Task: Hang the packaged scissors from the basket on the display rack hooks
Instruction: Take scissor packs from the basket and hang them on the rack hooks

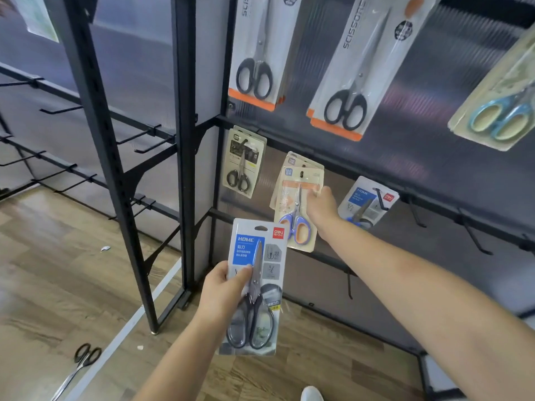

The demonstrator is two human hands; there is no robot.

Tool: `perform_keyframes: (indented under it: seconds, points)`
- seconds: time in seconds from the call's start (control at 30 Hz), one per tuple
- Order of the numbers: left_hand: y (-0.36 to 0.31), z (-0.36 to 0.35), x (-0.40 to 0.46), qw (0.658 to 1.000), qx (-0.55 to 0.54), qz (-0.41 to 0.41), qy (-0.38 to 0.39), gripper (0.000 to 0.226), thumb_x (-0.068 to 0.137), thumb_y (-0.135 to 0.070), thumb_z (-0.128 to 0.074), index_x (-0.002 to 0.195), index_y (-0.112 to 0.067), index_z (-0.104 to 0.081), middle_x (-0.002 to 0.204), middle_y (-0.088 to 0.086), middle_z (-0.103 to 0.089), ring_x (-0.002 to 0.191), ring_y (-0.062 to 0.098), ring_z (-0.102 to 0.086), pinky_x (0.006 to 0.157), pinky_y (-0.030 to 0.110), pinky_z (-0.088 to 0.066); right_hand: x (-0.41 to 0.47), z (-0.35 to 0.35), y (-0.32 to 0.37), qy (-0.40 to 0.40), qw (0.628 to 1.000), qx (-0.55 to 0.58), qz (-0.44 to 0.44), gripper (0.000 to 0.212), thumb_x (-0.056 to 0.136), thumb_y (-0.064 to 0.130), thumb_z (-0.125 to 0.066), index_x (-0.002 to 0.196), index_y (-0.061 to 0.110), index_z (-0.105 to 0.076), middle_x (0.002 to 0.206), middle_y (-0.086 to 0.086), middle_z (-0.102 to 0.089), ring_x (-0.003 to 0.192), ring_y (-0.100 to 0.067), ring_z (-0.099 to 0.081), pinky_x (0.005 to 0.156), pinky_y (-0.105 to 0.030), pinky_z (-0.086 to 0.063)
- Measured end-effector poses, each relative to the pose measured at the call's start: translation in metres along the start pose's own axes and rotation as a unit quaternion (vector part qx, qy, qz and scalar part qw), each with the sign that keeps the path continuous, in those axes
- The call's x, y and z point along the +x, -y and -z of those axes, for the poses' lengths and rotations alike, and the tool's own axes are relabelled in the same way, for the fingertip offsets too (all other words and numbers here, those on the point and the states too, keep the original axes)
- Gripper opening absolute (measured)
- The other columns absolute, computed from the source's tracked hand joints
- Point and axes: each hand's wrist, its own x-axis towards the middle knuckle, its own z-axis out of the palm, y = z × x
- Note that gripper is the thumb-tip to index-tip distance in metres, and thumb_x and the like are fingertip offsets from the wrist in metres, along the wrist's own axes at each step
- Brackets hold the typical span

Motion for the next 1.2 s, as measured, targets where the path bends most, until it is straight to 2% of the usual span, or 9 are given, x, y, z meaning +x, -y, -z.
perform_keyframes:
  seconds: [0.2,0.37,0.53,0.6,0.7,0.8,0.9,1.07,1.2]
  points:
    - [-0.004,-0.002,0.009,1.0,-0.004,0.003,0.012,0.011,0.092,-0.018,-0.058,0.097,-0.009,-0.06,0.087,0.006,-0.072,0.078,0.021,-0.07,0.063,0.034,-0.057,0.023,0.003,0.01,-0.014,0.995,-0.099,-0.014,0.031,0.102,0.022,-0.03,0.124,0.003,-0.042,0.125,-0.014,-0.053,0.112,-0.031,-0.053,0.084,-0.034,-0.04]
    - [-0.002,-0.005,0.013,1.0,-0.008,0.003,0.017,0.011,0.092,-0.018,-0.059,0.097,-0.009,-0.06,0.089,0.007,-0.072,0.08,0.022,-0.07,0.067,0.035,-0.057,0.012,0.019,0.007,-0.031,0.989,-0.14,0.048,0.029,0.096,0.011,-0.043,0.124,0.003,-0.043,0.129,-0.015,-0.05,0.114,-0.03,-0.051,0.078,-0.029,-0.037]
    - [0.005,-0.016,0.01,1.0,-0.004,-0.006,0.031,0.01,0.09,-0.016,-0.06,0.094,-0.007,-0.061,0.088,0.008,-0.072,0.079,0.021,-0.069,0.069,0.035,-0.055,-0.042,0.051,0.009,0.108,0.981,-0.086,0.135,0.033,0.097,0.029,-0.046,0.127,0.016,-0.05,0.122,0.003,-0.056,0.111,-0.013,-0.053,0.089,-0.025,-0.041]
    - [0.01,-0.026,0.009,0.999,-0.001,-0.01,0.036,0.009,0.09,-0.014,-0.06,0.094,-0.005,-0.061,0.086,0.008,-0.071,0.076,0.019,-0.068,0.068,0.033,-0.053,-0.062,0.066,0.006,0.176,0.962,-0.138,0.158,0.034,0.096,0.037,-0.047,0.126,0.022,-0.052,0.112,0.012,-0.055,0.105,-0.006,-0.053,0.087,-0.023,-0.041]
    - [0.014,-0.053,0.007,0.998,0.005,-0.013,0.063,0.009,0.09,-0.011,-0.06,0.094,-0.003,-0.062,0.088,0.01,-0.072,0.075,0.019,-0.067,0.069,0.033,-0.053,-0.075,0.085,-0.013,0.199,0.951,-0.174,0.163,0.029,0.095,0.033,-0.051,0.121,0.021,-0.055,0.105,0.01,-0.056,0.096,-0.008,-0.054,0.08,-0.021,-0.04]
    - [0.016,-0.087,0.002,0.994,0.012,-0.02,0.104,0.006,0.09,-0.011,-0.06,0.091,-0.005,-0.062,0.083,0.007,-0.071,0.067,0.011,-0.065,0.059,0.022,-0.05,-0.077,0.113,-0.037,0.171,0.956,-0.17,0.165,0.004,0.093,0.024,-0.056,0.097,0.025,-0.057,0.088,0.007,-0.061,0.075,-0.01,-0.056,0.07,-0.025,-0.044]
    - [0.025,-0.119,-0.003,0.989,0.033,-0.039,0.14,0.005,0.086,-0.008,-0.064,0.083,-0.006,-0.061,0.075,0.005,-0.068,0.063,0.011,-0.06,0.058,0.021,-0.049,-0.077,0.15,-0.057,0.134,0.971,-0.147,0.133,0.015,0.089,0.021,-0.062,0.081,0.032,-0.055,0.077,0.011,-0.06,0.066,-0.008,-0.054,0.067,-0.024,-0.044]
    - [0.048,-0.164,-0.002,0.978,0.052,-0.023,0.202,0.023,0.081,0.004,-0.066,0.068,-0.008,-0.052,0.049,-0.007,-0.053,0.05,0.008,-0.048,0.055,0.023,-0.042,-0.069,0.211,-0.093,0.056,0.983,-0.143,0.097,0.015,0.089,0.016,-0.061,0.082,0.028,-0.056,0.081,0.004,-0.065,0.07,-0.016,-0.057,0.071,-0.034,-0.048]
    - [0.055,-0.198,-0.001,0.973,0.064,-0.007,0.221,0.024,0.083,0.003,-0.065,0.068,-0.01,-0.051,0.049,-0.007,-0.048,0.049,0.009,-0.045,0.056,0.026,-0.043,-0.056,0.236,-0.114,0.002,0.991,-0.118,0.066,0.02,0.088,0.013,-0.062,0.081,0.03,-0.057,0.085,0.005,-0.065,0.072,-0.014,-0.059,0.075,-0.037,-0.051]
